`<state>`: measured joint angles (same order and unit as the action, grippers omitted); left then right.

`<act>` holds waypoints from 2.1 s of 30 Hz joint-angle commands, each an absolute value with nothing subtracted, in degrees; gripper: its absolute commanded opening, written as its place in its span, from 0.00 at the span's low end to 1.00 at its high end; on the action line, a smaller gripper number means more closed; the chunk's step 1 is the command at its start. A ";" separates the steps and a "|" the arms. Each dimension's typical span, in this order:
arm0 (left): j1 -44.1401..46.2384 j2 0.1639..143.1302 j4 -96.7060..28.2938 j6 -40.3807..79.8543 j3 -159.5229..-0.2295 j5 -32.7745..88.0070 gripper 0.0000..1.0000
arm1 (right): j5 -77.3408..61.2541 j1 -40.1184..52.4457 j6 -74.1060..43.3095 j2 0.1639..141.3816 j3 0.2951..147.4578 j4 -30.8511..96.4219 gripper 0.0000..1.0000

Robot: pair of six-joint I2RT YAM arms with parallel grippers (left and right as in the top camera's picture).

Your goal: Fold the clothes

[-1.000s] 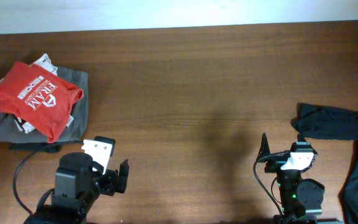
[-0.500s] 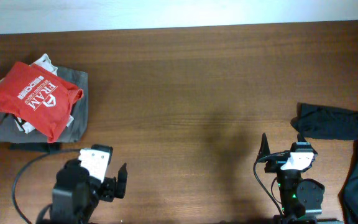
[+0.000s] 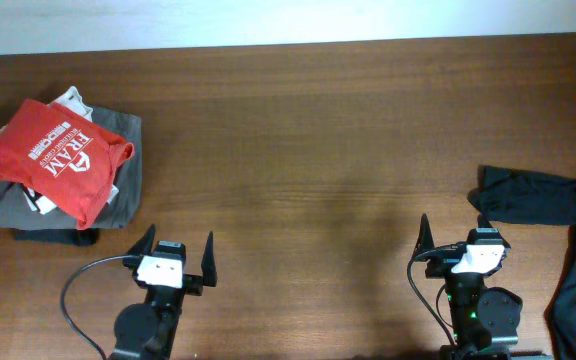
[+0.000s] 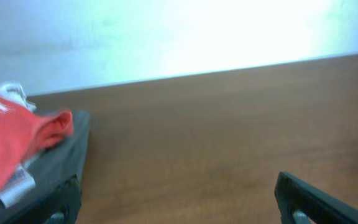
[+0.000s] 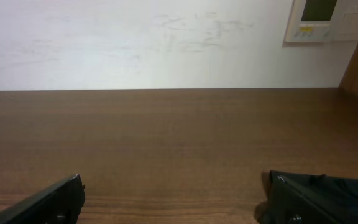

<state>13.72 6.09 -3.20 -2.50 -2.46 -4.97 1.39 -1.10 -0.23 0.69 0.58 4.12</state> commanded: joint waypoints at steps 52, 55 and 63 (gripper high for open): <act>7.75 0.30 -4.71 -11.27 -0.54 -1.10 0.99 | 1.08 -1.58 -0.43 0.32 0.32 4.62 0.99; 7.75 0.30 -4.71 -11.27 -0.54 -1.13 0.99 | 1.08 -1.58 -0.43 0.32 0.32 4.62 0.99; 7.75 0.30 -4.71 -11.27 -0.54 -1.13 0.99 | 1.08 -1.58 -0.43 0.32 0.32 4.62 0.99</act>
